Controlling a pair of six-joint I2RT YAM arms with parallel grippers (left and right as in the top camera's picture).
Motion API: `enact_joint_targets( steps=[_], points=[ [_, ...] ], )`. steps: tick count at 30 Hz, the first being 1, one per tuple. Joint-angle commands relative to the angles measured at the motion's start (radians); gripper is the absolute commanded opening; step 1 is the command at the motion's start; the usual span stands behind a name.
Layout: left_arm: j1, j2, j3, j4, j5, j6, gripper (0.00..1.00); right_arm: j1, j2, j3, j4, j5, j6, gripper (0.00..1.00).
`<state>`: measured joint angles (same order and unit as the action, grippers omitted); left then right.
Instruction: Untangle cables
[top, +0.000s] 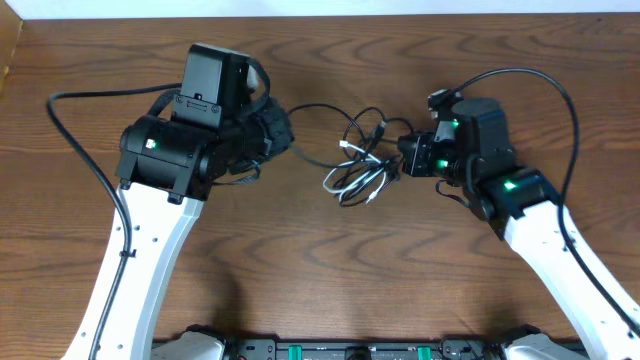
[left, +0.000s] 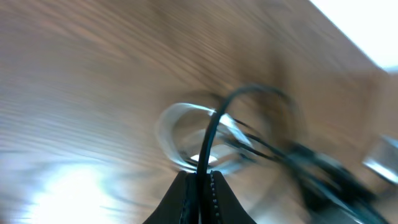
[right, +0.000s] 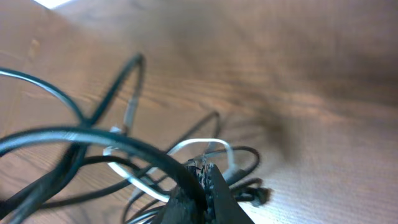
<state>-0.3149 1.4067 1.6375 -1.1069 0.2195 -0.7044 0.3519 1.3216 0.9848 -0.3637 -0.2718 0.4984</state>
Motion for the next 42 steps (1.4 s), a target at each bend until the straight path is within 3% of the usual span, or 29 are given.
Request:
enact_joint_targets(
  steps=[1,10,15,20,27,34,37,40,42],
  points=[
    [0.002,-0.018,0.007,-0.028,-0.331,0.023,0.07,-0.008,-0.117,0.014,0.060,0.043,0.030,0.01],
    [0.002,-0.015,0.006,-0.085,-0.500,0.023,0.07,-0.008,-0.359,0.014,0.126,0.235,0.066,0.01],
    [0.002,-0.015,0.006,-0.086,-0.509,0.023,0.08,-0.008,-0.429,0.014,0.134,0.191,0.130,0.01],
    [0.002,-0.015,0.006,-0.093,-0.510,0.024,0.08,-0.008,-0.438,0.014,0.173,0.164,0.178,0.01],
    [0.002,-0.015,0.006,-0.112,-0.558,0.024,0.07,-0.008,-0.412,0.014,0.035,0.395,0.174,0.01],
    [0.002,-0.002,0.006,-0.087,-0.639,0.023,0.08,-0.007,-0.331,0.014,0.067,0.253,0.174,0.01],
    [0.002,0.003,0.007,-0.035,-0.591,0.023,0.07,-0.007,-0.309,0.014,0.119,0.216,0.174,0.01],
    [0.002,-0.018,0.016,0.067,-0.432,0.058,0.07,-0.007,-0.302,0.014,0.097,0.248,0.174,0.05],
    [0.002,-0.041,0.021,0.150,-0.351,0.108,0.07,-0.008,-0.302,0.014,0.048,0.296,0.174,0.01]
  ],
)
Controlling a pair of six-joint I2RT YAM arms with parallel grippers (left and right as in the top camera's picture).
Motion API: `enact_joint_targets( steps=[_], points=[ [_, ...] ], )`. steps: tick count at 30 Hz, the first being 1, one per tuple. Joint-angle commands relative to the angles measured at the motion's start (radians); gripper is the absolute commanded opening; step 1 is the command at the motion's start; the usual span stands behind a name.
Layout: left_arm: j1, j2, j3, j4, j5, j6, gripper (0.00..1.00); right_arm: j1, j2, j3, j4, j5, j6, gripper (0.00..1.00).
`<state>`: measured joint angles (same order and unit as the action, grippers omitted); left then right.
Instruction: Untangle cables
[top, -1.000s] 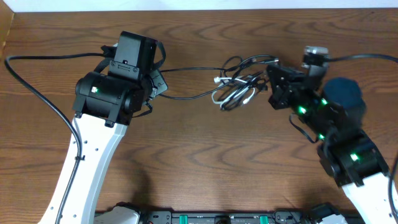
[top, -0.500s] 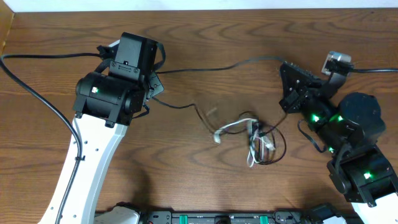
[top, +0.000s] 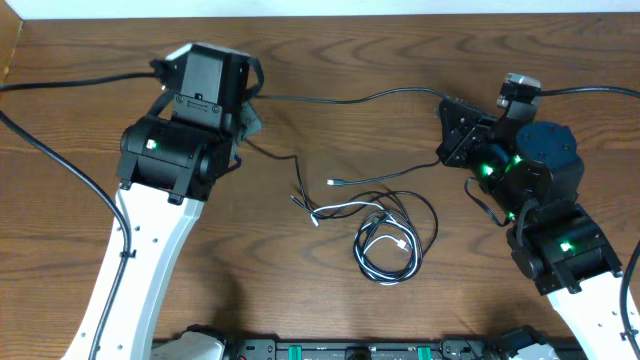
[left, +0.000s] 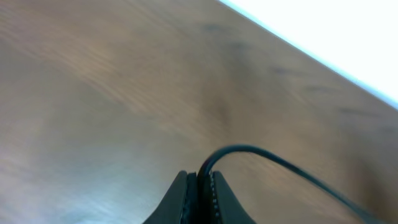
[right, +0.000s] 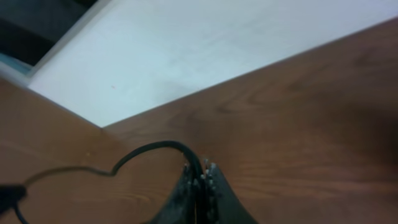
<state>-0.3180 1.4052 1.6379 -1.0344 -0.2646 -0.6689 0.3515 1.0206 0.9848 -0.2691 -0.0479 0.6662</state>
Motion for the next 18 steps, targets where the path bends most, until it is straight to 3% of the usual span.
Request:
enact_joint_targets(
  steps=[1,7,13,15,16,17,18],
  points=[
    [0.005,-0.053,0.024,0.121,0.159,0.094,0.07,-0.008,-0.001,0.014,-0.073,0.102,0.006,0.01],
    [0.005,-0.150,0.027,0.378,0.167,0.214,0.07,-0.008,0.001,0.014,-0.185,0.229,0.006,0.01],
    [0.005,-0.171,0.027,0.362,0.176,0.216,0.07,-0.008,0.006,0.014,-0.138,0.143,0.018,0.03],
    [0.005,-0.164,0.027,0.343,0.175,0.216,0.07,-0.008,0.010,0.014,-0.123,0.084,0.018,0.25],
    [0.005,-0.162,0.027,0.344,0.175,0.216,0.08,-0.008,0.012,0.014,-0.123,0.064,0.017,0.40],
    [0.005,-0.162,0.027,0.352,0.175,0.216,0.08,-0.008,0.015,0.014,-0.130,0.051,0.017,0.62],
    [0.005,-0.163,0.027,0.365,0.175,0.216,0.08,-0.008,0.020,0.014,-0.141,0.048,0.017,0.76]
  ],
)
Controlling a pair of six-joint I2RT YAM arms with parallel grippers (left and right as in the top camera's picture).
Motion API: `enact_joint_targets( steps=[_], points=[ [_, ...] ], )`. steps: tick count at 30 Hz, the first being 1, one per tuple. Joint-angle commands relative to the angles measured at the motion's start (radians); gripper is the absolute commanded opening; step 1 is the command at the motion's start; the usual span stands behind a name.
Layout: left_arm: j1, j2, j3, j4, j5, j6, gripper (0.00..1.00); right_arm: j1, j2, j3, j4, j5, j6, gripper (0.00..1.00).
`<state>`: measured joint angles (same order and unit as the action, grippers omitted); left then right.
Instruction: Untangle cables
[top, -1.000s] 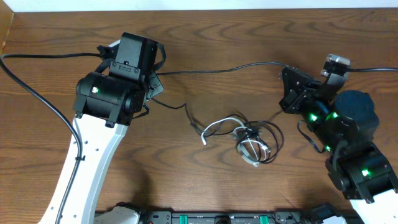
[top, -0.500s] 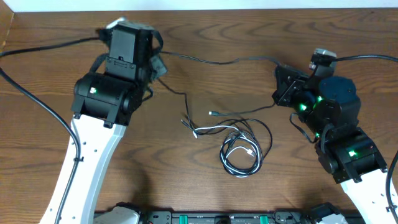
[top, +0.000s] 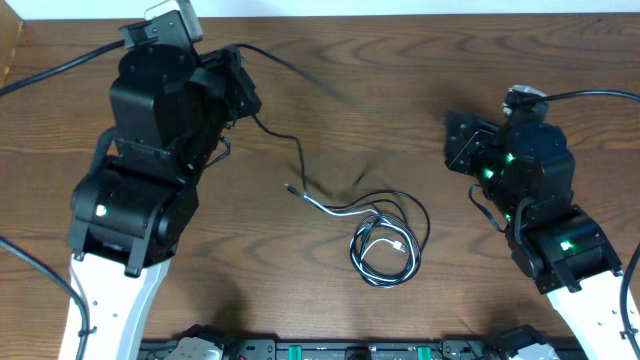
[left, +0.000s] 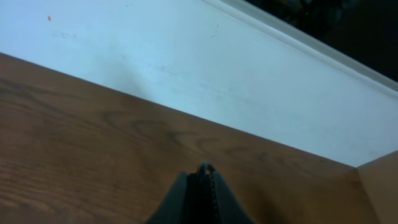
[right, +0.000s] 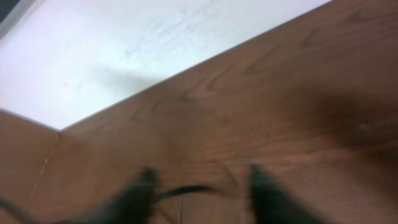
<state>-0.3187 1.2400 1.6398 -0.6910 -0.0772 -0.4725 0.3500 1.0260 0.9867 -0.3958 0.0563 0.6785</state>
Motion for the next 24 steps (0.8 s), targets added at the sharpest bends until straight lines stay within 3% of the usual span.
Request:
enact_joint_targets(
  steps=[1,5,10,17,24],
  points=[
    [0.006,0.000,0.025,0.037,-0.012,0.019,0.07,-0.006,0.019,0.012,-0.032,-0.057,0.005,0.83],
    [0.006,-0.013,0.025,0.106,-0.012,-0.018,0.07,-0.006,0.051,0.012,-0.116,-0.111,0.005,0.99],
    [0.006,-0.013,0.025,0.148,-0.006,-0.138,0.07,0.003,0.122,0.012,-0.136,-0.351,-0.116,0.99],
    [0.006,-0.013,0.025,0.298,0.183,-0.204,0.08,0.042,0.275,0.012,-0.150,-0.423,-0.119,0.99],
    [0.006,-0.013,0.025,0.385,0.206,-0.267,0.07,0.105,0.432,0.012,-0.150,-0.497,-0.132,0.99]
  ],
)
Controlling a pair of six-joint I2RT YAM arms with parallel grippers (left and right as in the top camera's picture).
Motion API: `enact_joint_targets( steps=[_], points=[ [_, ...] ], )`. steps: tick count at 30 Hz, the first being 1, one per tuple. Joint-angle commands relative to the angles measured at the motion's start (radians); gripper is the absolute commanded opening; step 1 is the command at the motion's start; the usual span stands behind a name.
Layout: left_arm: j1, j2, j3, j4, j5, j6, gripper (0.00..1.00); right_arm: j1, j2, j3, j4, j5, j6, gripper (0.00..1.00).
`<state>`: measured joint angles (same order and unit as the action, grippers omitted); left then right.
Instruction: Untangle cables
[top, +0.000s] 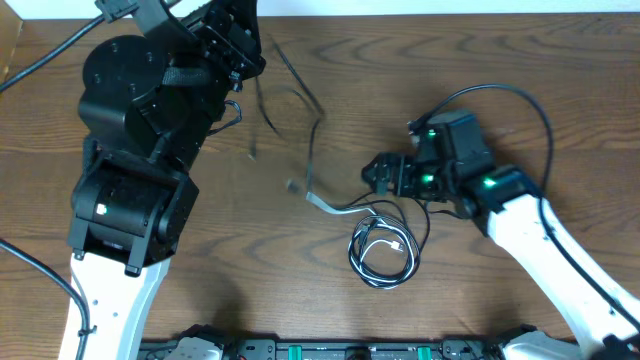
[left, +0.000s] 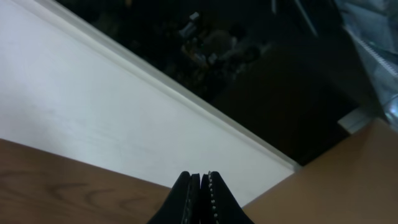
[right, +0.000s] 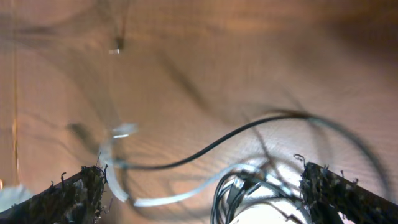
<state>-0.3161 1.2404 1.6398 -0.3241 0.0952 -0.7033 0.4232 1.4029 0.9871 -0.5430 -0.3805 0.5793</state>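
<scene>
A coil of black and white cables (top: 385, 252) lies on the wooden table at centre; in the right wrist view the coil (right: 264, 202) sits low between the fingers. From it a white cable end (top: 322, 204) points left. A thin black cable (top: 316, 125) rises from the coil up to my left gripper (top: 245, 48), which is raised high at the back left. In its own view the left gripper (left: 200, 175) is shut, the cable hidden there. My right gripper (top: 375, 178) hangs wide open just above the coil's back edge; its fingers (right: 87, 186) stand far apart around the right gripper's gap (right: 205, 186).
The right arm's own supply cable (top: 530, 100) loops over the table behind it. A white wall (left: 93, 124) runs along the table's back edge, with dark space beyond. Bare wood (top: 500, 300) lies to the right of the coil.
My right gripper has gone from the right back of the table down and left to the coil, open. The left gripper stands higher, and the black cable now hangs steeper from it.
Both grippers were shut on cables at either side of the tangle. Then they stood far apart with one black cable stretched between them, the coil left on the table. Then the right gripper was open and off the cable. Now it is over the coil.
</scene>
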Motion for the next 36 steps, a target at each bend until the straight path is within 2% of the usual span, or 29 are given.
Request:
enact_joint_targets(
  steps=[1,5,7,9,14,18,21,22,27,32,36],
  points=[
    [0.003,-0.014,0.025,0.021,0.034,-0.037,0.07,0.040,0.070,0.011,0.001,-0.061,-0.054,0.99],
    [0.003,-0.015,0.025,0.035,0.036,-0.051,0.07,0.090,0.149,0.011,0.009,-0.056,-0.202,0.99],
    [0.003,-0.014,0.025,0.028,0.037,-0.050,0.07,0.116,0.212,0.011,0.011,0.010,-0.198,0.93],
    [0.003,-0.014,0.025,-0.001,0.036,-0.050,0.08,0.119,0.243,0.011,0.011,0.024,-0.183,0.93],
    [0.003,-0.007,0.025,-0.183,-0.002,0.050,0.08,0.120,0.267,0.011,0.013,0.011,-0.177,0.99],
    [0.003,0.037,0.025,-0.438,-0.200,0.079,0.08,0.121,0.264,0.011,0.024,-0.036,-0.241,0.96],
    [0.003,0.084,0.025,-0.564,-0.271,0.082,0.17,0.121,0.264,0.011,0.018,-0.084,-0.263,0.96],
    [0.003,0.099,0.025,-0.594,-0.273,0.083,0.23,0.121,0.264,0.011,0.014,-0.092,-0.262,0.97],
    [0.003,0.189,0.025,-0.709,-0.272,0.082,0.24,0.124,0.264,0.012,0.013,-0.173,-0.267,0.99],
    [0.003,0.261,0.025,-0.781,-0.271,0.082,0.46,0.124,0.246,0.013,0.015,-0.159,-0.364,0.97],
    [0.003,0.283,0.024,-0.813,-0.264,0.082,0.63,0.124,0.176,0.013,0.014,-0.037,-0.408,0.99]
  ],
)
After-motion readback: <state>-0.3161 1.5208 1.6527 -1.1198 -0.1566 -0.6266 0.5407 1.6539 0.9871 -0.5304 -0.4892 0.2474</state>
